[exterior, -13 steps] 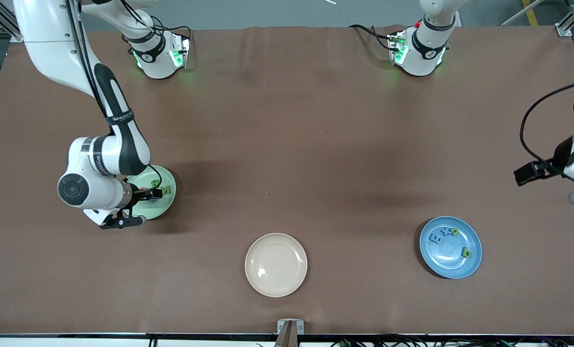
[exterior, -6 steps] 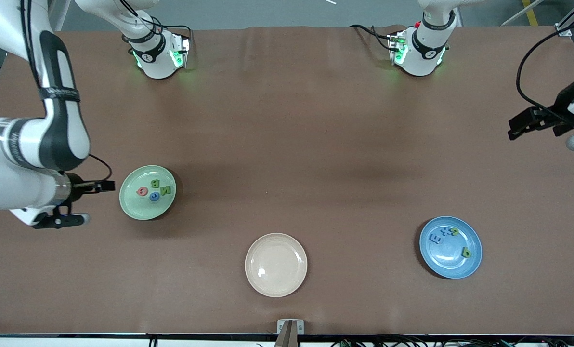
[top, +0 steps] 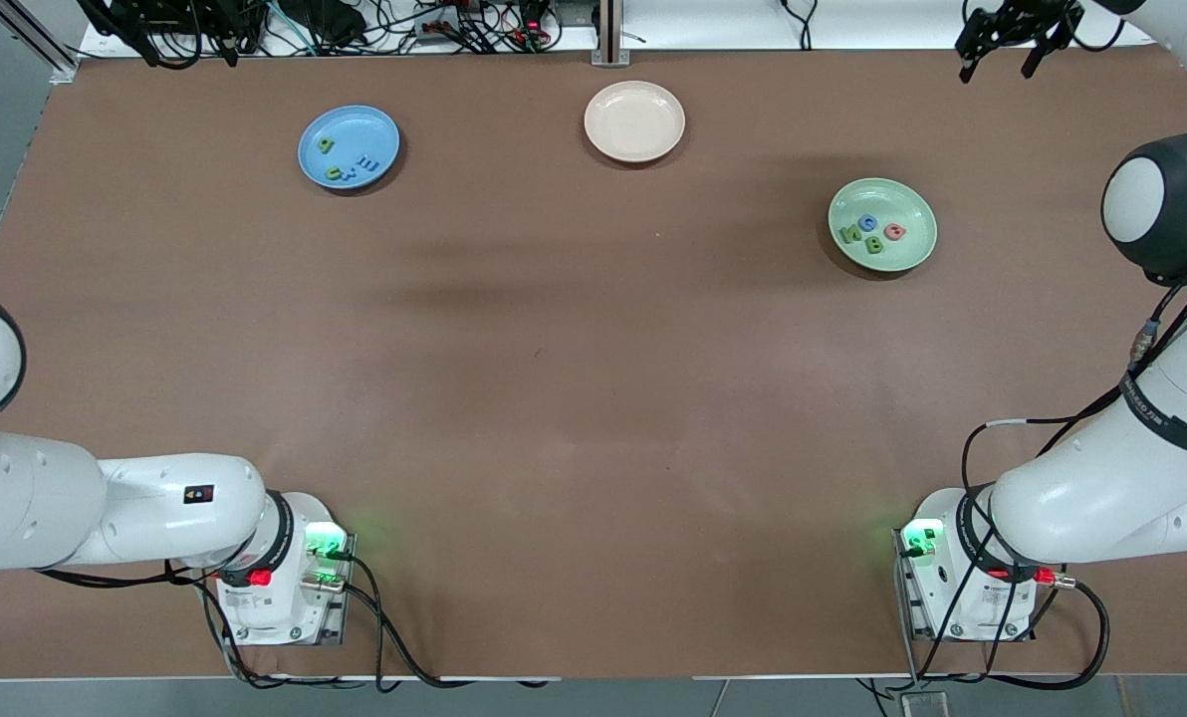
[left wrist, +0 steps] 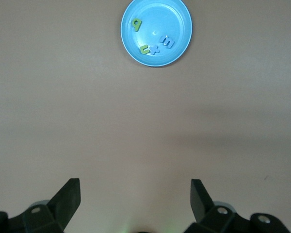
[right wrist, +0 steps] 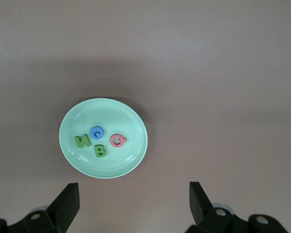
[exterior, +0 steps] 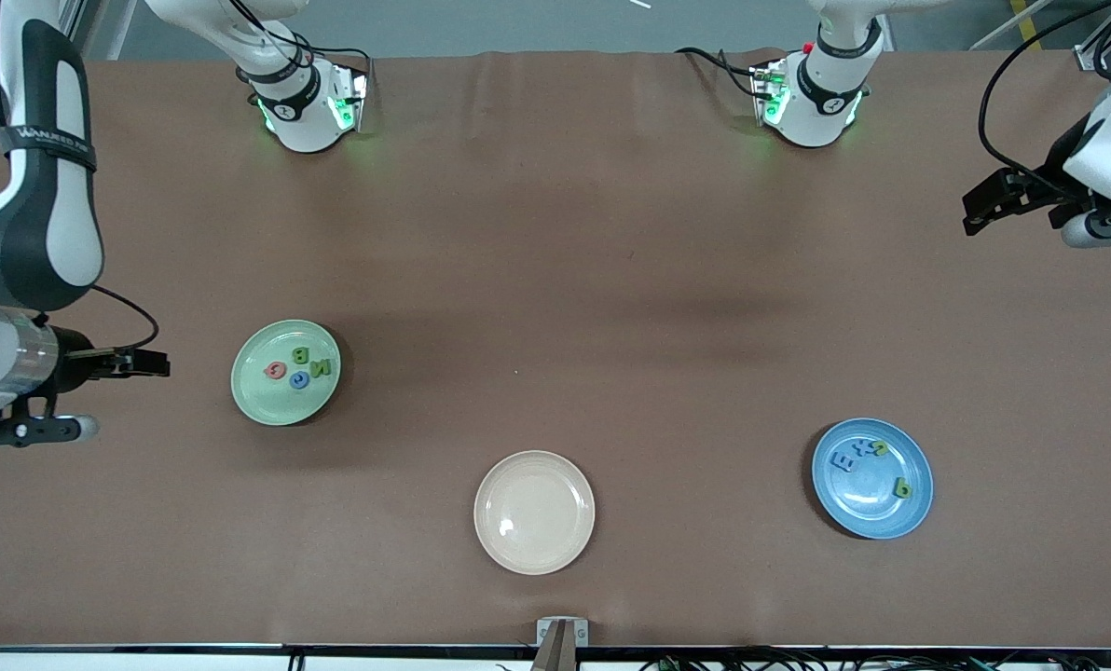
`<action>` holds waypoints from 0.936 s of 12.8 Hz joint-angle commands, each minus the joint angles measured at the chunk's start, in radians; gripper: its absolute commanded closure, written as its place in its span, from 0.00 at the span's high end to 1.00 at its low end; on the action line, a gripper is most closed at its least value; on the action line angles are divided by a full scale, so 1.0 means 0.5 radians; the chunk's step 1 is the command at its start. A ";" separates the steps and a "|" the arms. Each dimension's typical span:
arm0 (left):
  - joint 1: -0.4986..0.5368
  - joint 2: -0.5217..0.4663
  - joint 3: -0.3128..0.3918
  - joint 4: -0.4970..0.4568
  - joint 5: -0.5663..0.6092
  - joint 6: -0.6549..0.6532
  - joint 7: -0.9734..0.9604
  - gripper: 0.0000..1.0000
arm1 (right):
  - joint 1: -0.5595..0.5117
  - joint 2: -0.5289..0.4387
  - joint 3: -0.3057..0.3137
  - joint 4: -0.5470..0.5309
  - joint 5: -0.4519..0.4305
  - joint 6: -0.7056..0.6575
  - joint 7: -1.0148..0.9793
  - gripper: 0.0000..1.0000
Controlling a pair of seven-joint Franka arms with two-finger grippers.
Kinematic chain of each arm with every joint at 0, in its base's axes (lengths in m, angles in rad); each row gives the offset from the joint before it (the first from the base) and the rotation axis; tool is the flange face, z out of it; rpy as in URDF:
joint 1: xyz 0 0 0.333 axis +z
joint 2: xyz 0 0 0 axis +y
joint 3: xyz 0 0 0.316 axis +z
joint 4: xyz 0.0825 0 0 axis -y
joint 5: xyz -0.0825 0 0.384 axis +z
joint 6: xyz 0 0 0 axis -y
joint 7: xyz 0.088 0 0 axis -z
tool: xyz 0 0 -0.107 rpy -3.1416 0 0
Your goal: Sort upper and lower case letters into plates
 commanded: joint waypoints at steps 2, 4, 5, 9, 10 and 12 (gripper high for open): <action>-0.003 -0.080 0.007 -0.100 -0.074 0.066 0.044 1.00 | -0.018 0.011 0.019 0.125 -0.031 -0.072 -0.008 1.00; -0.003 -0.083 0.007 -0.097 -0.077 0.069 0.047 1.00 | -0.034 0.020 0.019 0.125 -0.028 -0.072 -0.008 1.00; -0.003 -0.086 0.007 -0.094 -0.077 0.069 0.047 1.00 | -0.028 0.014 0.022 0.125 -0.031 -0.075 0.004 1.00; -0.003 -0.083 0.007 -0.097 -0.077 0.072 0.047 1.00 | -0.022 -0.011 0.022 0.115 -0.031 -0.186 0.004 1.00; -0.003 -0.083 0.007 -0.097 -0.077 0.072 0.047 1.00 | -0.022 -0.050 0.022 0.112 -0.028 -0.192 0.004 1.00; 0.003 -0.083 0.010 -0.097 -0.077 0.075 0.047 1.00 | -0.015 -0.072 0.025 0.112 -0.028 -0.238 0.007 1.00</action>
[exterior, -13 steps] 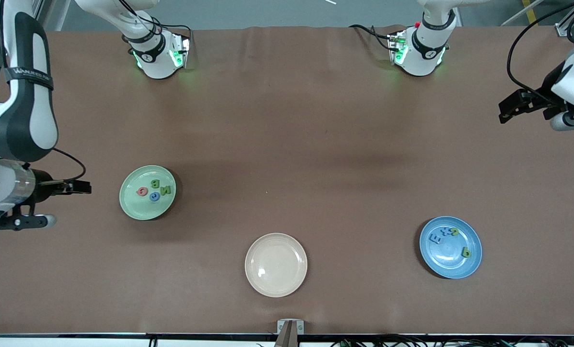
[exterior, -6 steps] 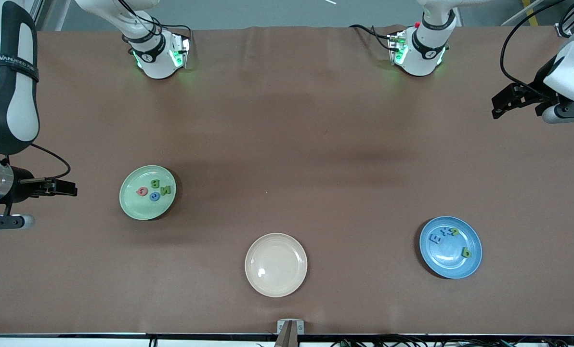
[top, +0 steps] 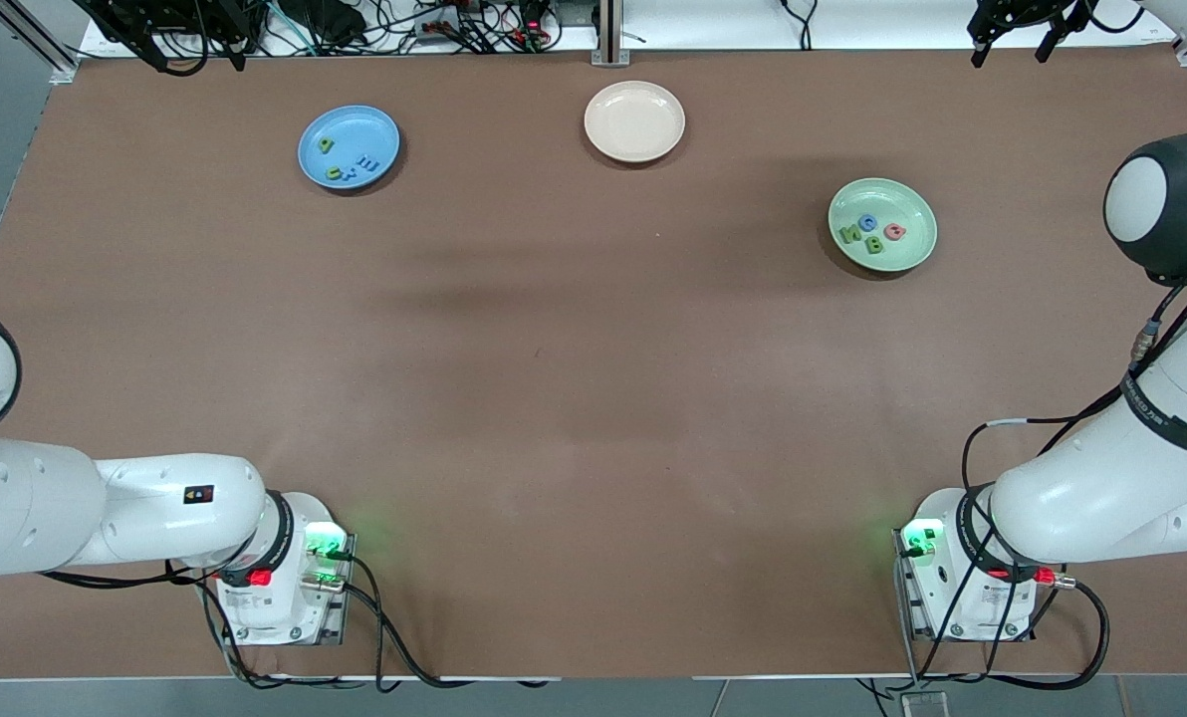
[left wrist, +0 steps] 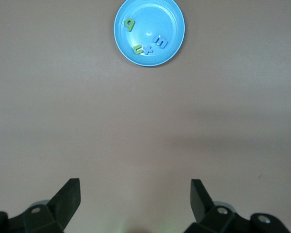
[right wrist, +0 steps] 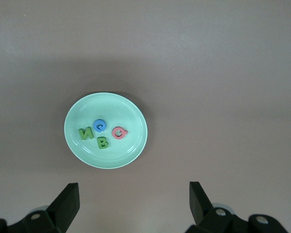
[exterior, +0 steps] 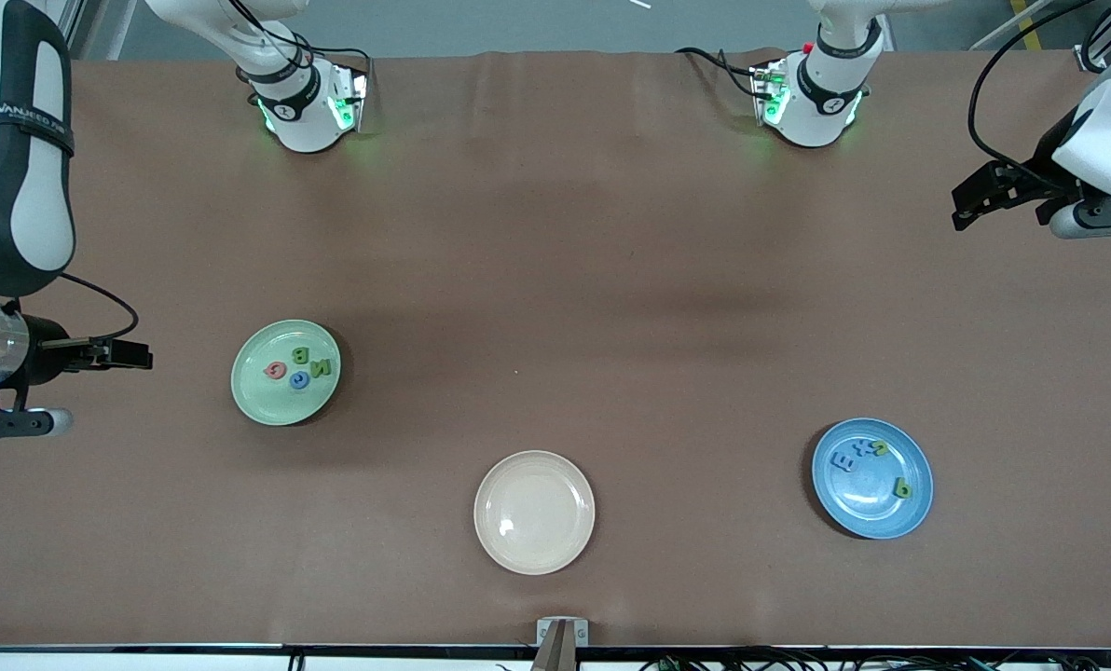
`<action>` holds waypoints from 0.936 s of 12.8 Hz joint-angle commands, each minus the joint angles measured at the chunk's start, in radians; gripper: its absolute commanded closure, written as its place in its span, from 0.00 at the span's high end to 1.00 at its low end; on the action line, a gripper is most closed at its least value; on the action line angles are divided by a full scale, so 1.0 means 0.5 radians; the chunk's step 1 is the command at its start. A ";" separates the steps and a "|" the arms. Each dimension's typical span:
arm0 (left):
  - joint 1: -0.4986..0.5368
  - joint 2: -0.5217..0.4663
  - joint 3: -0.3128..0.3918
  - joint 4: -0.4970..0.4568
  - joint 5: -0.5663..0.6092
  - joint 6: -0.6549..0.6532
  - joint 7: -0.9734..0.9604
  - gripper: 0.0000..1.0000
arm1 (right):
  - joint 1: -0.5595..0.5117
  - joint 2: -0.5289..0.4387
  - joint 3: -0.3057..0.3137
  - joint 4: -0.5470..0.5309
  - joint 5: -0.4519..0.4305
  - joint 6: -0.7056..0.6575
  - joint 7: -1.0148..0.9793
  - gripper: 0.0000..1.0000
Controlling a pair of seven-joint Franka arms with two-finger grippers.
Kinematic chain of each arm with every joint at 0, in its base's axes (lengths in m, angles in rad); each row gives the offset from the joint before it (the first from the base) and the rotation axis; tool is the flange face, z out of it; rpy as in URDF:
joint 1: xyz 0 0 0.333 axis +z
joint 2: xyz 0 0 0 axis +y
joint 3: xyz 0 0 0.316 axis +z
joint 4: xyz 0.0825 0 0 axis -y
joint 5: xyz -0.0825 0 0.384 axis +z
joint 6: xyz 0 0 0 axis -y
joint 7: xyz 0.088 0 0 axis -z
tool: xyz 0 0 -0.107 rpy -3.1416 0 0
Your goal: Sort upper and lower case letters into plates
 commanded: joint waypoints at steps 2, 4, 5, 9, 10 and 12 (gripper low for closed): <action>0.009 -0.052 0.012 -0.045 -0.034 0.045 0.046 1.00 | -0.008 -0.057 0.024 -0.008 -0.014 -0.068 0.010 1.00; 0.009 -0.055 0.015 -0.045 -0.034 0.045 0.046 1.00 | -0.008 -0.105 0.024 -0.017 0.004 -0.123 0.010 1.00; 0.009 -0.055 0.015 -0.042 -0.034 0.045 0.046 1.00 | -0.002 -0.169 0.024 -0.066 0.004 -0.127 0.010 1.00; 0.000 -0.046 0.006 -0.045 -0.034 0.084 0.043 1.00 | 0.001 -0.443 0.024 -0.354 -0.011 -0.075 0.004 1.00; 0.000 -0.046 0.006 -0.045 -0.034 0.091 0.043 1.00 | 0.001 -0.480 0.024 -0.382 -0.026 -0.072 0.004 1.00; 0.000 -0.046 0.006 -0.048 -0.034 0.091 0.043 1.00 | -0.017 -0.553 0.024 -0.434 -0.027 -0.078 0.001 1.00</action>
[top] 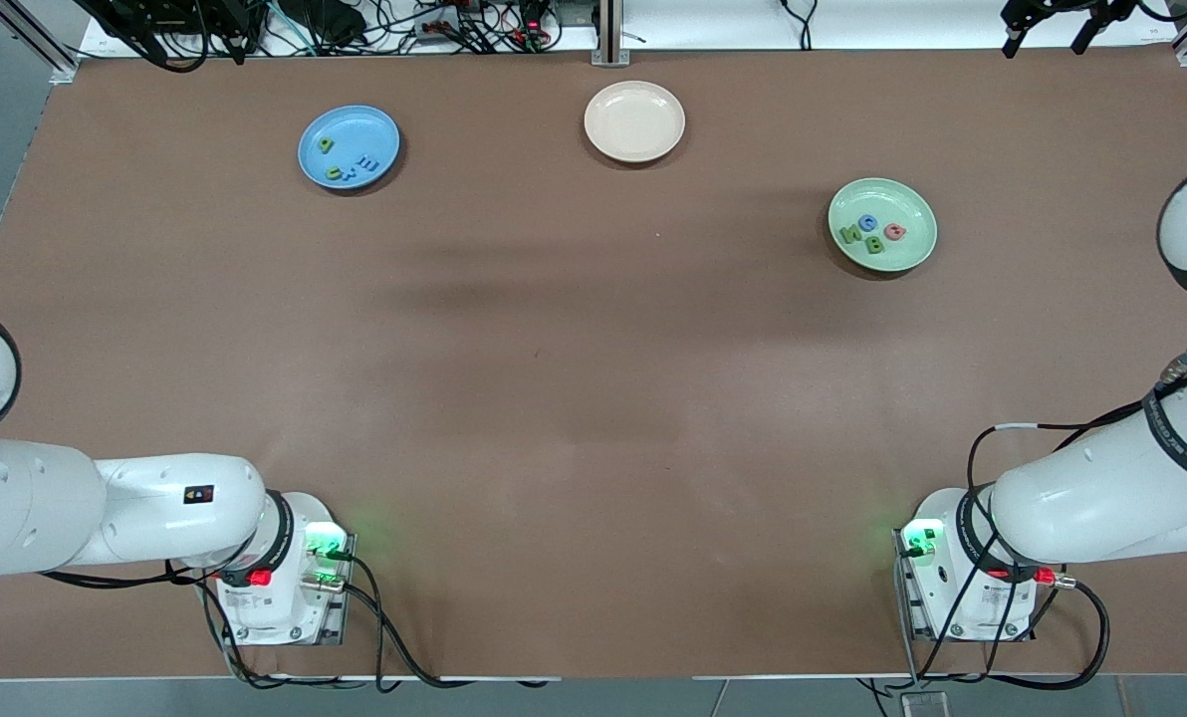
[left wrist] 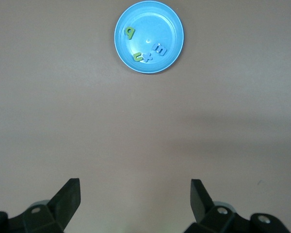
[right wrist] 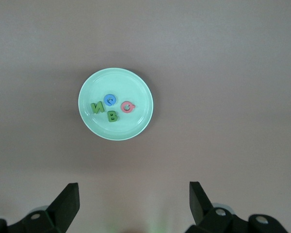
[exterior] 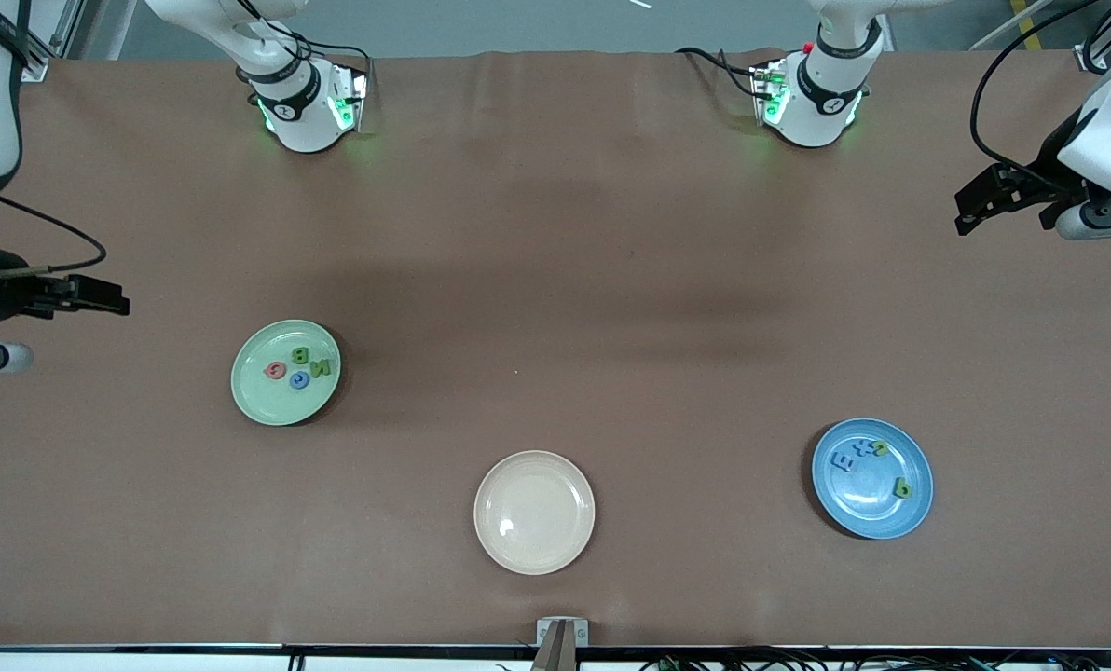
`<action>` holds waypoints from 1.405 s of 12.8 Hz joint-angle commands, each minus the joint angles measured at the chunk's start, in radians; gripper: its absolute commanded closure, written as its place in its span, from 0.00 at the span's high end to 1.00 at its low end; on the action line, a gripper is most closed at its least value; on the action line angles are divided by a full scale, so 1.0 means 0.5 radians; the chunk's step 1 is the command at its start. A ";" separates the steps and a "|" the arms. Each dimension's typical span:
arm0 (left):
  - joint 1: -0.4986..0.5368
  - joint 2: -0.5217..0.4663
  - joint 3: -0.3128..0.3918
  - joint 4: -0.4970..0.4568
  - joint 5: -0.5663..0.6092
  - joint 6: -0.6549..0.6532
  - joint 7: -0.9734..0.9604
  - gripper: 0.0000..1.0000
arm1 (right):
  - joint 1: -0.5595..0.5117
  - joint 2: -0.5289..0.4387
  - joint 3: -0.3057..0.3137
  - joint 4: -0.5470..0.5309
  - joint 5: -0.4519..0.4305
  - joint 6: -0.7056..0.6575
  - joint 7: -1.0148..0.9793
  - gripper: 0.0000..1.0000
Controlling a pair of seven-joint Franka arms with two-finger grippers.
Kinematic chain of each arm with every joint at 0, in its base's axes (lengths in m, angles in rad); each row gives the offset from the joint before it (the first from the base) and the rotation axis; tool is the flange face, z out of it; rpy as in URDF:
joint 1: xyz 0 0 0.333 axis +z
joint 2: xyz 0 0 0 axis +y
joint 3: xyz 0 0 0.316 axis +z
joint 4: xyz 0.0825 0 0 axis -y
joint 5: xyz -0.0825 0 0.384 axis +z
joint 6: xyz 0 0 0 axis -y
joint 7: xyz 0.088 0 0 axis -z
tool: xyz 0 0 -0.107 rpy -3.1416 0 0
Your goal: Sort upper and lower case letters into plates
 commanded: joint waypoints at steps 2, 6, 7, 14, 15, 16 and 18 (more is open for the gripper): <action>-0.003 -0.047 0.001 -0.049 -0.034 0.031 0.046 1.00 | -0.019 -0.249 0.025 -0.254 -0.048 0.066 -0.002 1.00; 0.003 -0.057 0.001 -0.046 -0.129 0.004 0.037 1.00 | -0.193 -0.443 0.235 -0.395 -0.088 0.113 -0.005 1.00; 0.006 -0.057 0.004 -0.043 -0.138 -0.018 0.046 1.00 | -0.209 -0.489 0.261 -0.423 -0.094 0.113 -0.005 1.00; -0.012 -0.029 0.001 0.037 -0.029 -0.076 0.034 1.00 | -0.213 -0.676 0.267 -0.576 -0.097 0.131 0.001 1.00; -0.012 -0.029 -0.017 0.052 -0.007 -0.076 0.034 1.00 | -0.206 -0.676 0.267 -0.570 -0.097 0.131 0.001 1.00; -0.003 -0.026 -0.032 0.071 -0.010 -0.076 0.043 1.00 | -0.194 -0.676 0.267 -0.567 -0.097 0.137 0.001 1.00; -0.006 -0.023 -0.035 0.083 -0.007 -0.076 0.034 1.00 | -0.191 -0.676 0.267 -0.564 -0.097 0.140 0.001 1.00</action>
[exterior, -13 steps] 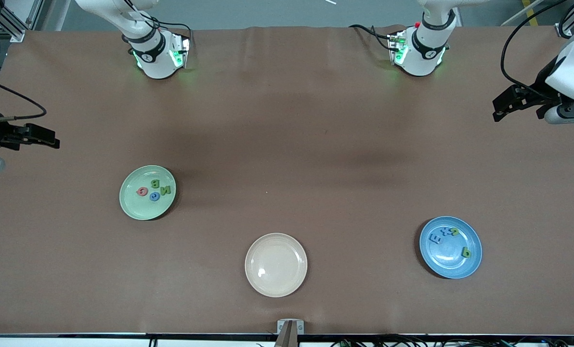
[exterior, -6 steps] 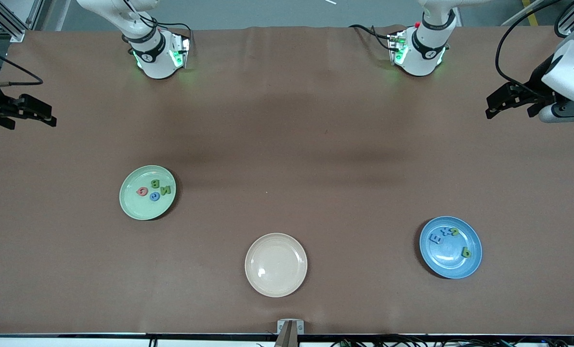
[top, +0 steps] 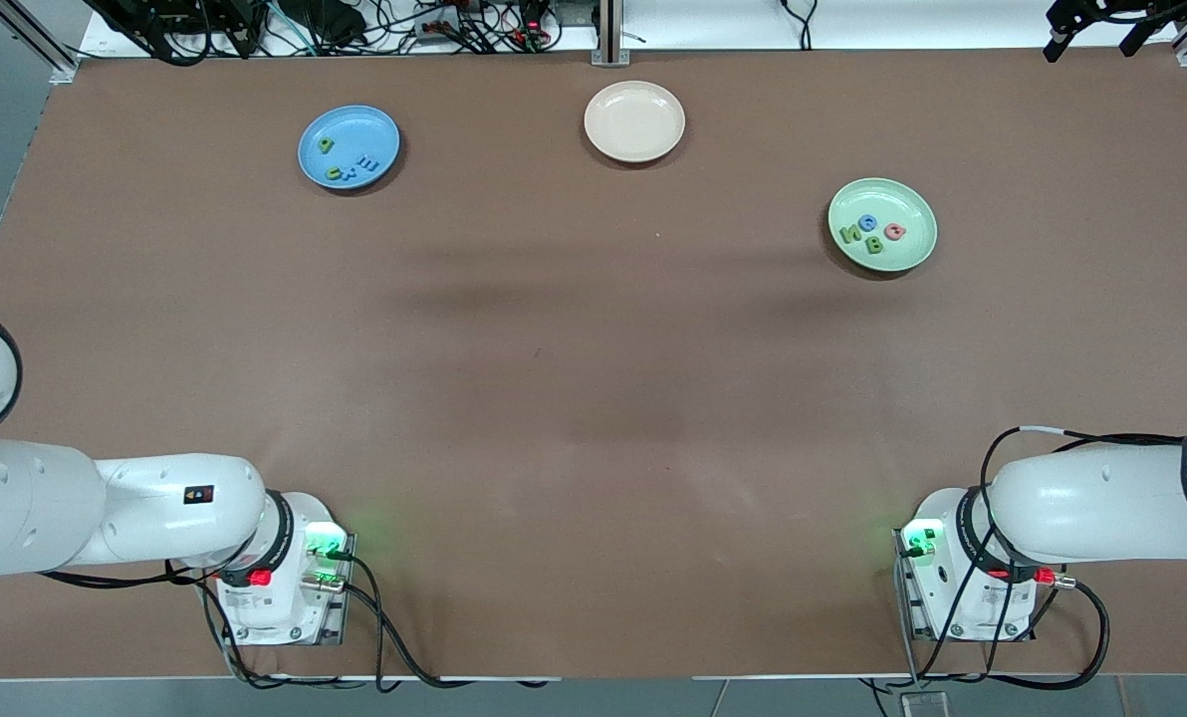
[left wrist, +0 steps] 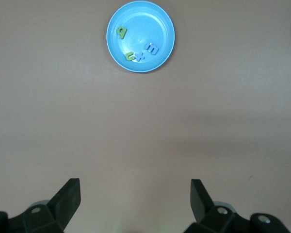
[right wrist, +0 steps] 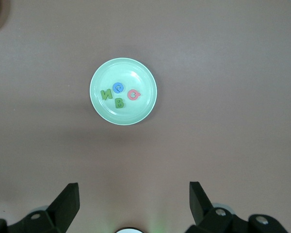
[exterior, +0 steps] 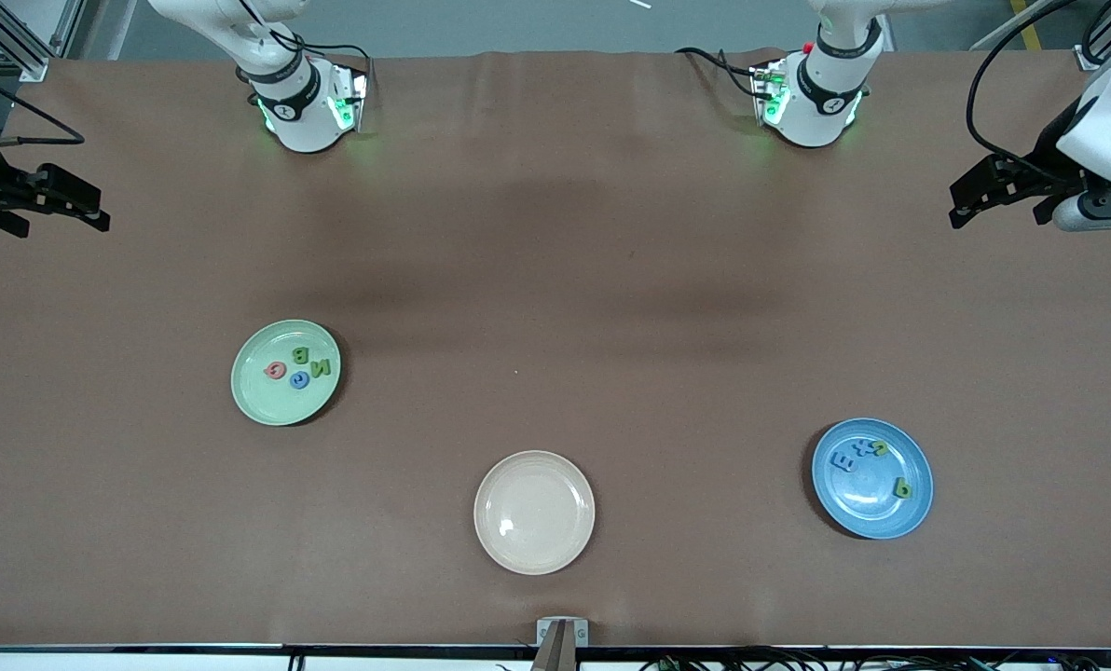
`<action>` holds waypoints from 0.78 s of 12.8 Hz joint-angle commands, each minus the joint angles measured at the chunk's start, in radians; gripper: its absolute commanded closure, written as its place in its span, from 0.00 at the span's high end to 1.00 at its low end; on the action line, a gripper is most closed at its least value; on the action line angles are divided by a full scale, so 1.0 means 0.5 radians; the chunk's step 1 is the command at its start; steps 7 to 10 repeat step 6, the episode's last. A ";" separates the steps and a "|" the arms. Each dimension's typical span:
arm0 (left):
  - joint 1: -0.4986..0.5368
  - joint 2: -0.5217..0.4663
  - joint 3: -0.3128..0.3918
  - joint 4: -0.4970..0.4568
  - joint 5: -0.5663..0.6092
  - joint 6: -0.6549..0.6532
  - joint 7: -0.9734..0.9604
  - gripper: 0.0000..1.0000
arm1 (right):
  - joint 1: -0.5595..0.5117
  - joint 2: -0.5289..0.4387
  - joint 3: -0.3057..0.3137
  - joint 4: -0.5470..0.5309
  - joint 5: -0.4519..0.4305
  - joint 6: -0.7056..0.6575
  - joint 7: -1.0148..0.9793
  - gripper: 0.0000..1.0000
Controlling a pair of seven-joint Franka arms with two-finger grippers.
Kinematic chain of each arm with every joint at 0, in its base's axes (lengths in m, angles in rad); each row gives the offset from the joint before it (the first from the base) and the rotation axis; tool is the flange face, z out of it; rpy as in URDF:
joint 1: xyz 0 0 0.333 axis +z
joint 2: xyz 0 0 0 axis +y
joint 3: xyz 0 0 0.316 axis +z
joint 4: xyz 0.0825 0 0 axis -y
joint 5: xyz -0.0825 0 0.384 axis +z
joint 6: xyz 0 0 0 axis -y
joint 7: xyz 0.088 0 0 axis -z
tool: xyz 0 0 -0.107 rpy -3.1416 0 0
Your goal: Sort upper and lower case letters into plates
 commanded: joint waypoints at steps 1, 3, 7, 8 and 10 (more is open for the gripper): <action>-0.002 -0.022 -0.010 0.026 0.036 -0.028 0.035 1.00 | -0.025 -0.066 0.032 -0.075 -0.030 0.036 0.001 1.00; -0.002 -0.016 -0.010 0.038 0.039 -0.028 0.032 1.00 | -0.028 -0.066 0.032 -0.075 -0.021 0.036 0.004 1.00; 0.007 0.006 -0.010 0.106 0.039 -0.067 0.032 1.00 | -0.025 -0.081 0.032 -0.071 -0.006 0.063 0.004 1.00; 0.007 0.006 -0.010 0.106 0.039 -0.067 0.032 1.00 | -0.025 -0.081 0.032 -0.071 -0.006 0.063 0.004 1.00; 0.007 0.006 -0.010 0.106 0.039 -0.067 0.032 1.00 | -0.025 -0.081 0.032 -0.071 -0.006 0.063 0.004 1.00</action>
